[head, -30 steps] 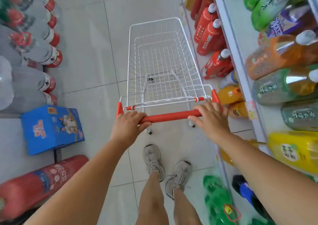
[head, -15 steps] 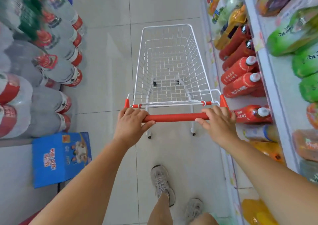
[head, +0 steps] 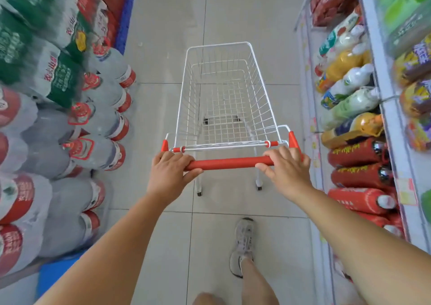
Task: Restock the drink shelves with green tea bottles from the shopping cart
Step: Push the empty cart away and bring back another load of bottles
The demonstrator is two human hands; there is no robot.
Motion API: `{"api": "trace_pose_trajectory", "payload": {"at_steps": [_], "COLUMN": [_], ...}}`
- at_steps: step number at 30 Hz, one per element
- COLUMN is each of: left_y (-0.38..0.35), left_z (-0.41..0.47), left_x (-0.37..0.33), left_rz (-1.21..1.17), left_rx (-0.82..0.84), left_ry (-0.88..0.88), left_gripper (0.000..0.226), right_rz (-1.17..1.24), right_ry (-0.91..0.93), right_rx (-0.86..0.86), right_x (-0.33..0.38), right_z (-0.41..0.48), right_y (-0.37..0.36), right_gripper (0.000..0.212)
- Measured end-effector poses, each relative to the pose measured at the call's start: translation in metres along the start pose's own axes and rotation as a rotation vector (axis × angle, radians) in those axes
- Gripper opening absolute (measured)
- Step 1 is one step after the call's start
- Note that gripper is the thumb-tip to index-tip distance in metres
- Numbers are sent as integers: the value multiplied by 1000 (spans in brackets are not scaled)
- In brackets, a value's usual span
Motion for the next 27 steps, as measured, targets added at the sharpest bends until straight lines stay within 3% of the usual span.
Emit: {"api": "trace_pose_trajectory", "payload": {"at_steps": [27], "left_y": [84], "left_z": [591], "left_x": [370], "left_rz": [-8], "left_rx": [114], "left_ry": [130], "left_gripper": [68], "right_rz": [-61], "right_ry": [118], "right_rx": [53], "right_x": [252], "right_z": [684], "right_y": [96], "right_gripper": [43]}}
Point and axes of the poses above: each hand's wrist, its own z-axis towards the middle knuckle, its own y-axis out of the back of the hand, x = y × z, the point moved 8 cm from there along z, towards the middle knuckle, and after that the axes turned 12 degrees about z, right-handed, at the moved point
